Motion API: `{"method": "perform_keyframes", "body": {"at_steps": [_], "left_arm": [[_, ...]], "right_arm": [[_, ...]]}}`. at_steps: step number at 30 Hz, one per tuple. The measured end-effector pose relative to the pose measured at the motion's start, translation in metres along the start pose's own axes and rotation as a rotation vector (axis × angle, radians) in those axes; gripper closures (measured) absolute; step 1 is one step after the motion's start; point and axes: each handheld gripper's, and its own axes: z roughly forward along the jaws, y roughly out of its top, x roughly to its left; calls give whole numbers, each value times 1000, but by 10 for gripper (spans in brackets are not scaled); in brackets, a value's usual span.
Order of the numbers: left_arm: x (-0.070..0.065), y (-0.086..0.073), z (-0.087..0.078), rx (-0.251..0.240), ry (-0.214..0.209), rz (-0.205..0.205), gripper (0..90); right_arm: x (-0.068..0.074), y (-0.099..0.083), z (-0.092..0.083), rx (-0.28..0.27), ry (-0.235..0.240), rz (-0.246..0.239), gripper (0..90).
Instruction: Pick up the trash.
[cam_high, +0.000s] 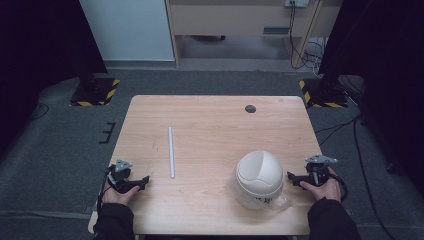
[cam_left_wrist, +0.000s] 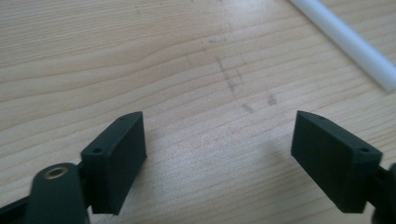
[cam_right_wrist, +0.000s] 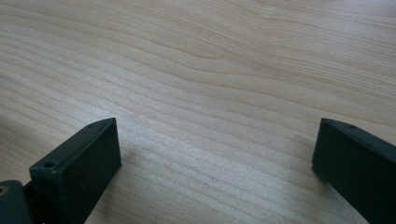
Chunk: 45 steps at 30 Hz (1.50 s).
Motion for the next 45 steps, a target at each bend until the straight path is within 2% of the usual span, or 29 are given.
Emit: {"method": "perform_keyframes", "body": {"at_steps": [2,6,9,13,15,16,18,21,23,24,25,27,28,30,32,33,38,43,44,45], "left_arm": [[-2,7,-11,-86,-12,-25,185],[-7,15,-26,-212,-29,-28,183],[-14,21,-36,-284,-48,-23,181],[-23,29,-48,-363,-63,-3,180],[-25,31,-51,-379,-69,6,176],[-30,35,-55,-410,-90,23,176],[-35,39,-59,-438,-112,45,167],[-40,43,-62,-456,-132,62,161],[-50,51,-69,-490,-169,101,159],[-50,51,-69,-490,-169,101,159],[-57,55,-72,-507,-185,117,159],[-63,59,-75,-519,-212,132,160],[-63,59,-75,-519,-212,132,159],[-74,64,-78,-529,-248,156,159],[-81,67,-80,-534,-273,176,159],[-81,67,-80,-534,-273,176,158],[-102,75,-86,-542,-331,230,152],[-124,81,-87,-528,-393,281,152],[-124,81,-87,-528,-393,281,152],[-131,83,-86,-523,-419,293,152]], "right_arm": [[0,0,0,0,0,1,17],[-2,-1,-1,-10,8,13,28],[-4,-2,-3,-13,6,33,30],[-3,-3,-3,-13,2,28,29],[-3,-2,-3,-11,-1,23,30],[-4,-2,-3,-11,-1,20,29],[-3,-2,-3,-10,-2,24,29],[-3,-2,-3,-8,-4,21,29],[-4,-2,-2,-6,-6,14,27],[-4,-2,-2,-6,-6,12,27],[-4,-2,-2,-4,-7,7,25],[-3,-2,-2,-3,-7,6,22],[-3,-2,-2,-2,-7,7,22],[-3,-2,-2,-3,-7,7,21],[-3,-2,-2,-2,-7,6,21],[-3,-2,-2,-2,-7,6,21],[-3,-2,-2,-3,-7,6,18],[-3,-2,-2,-1,-5,5,17],[-3,-2,-2,-2,-4,5,17],[-2,-2,-2,-2,-4,9,17]]}}
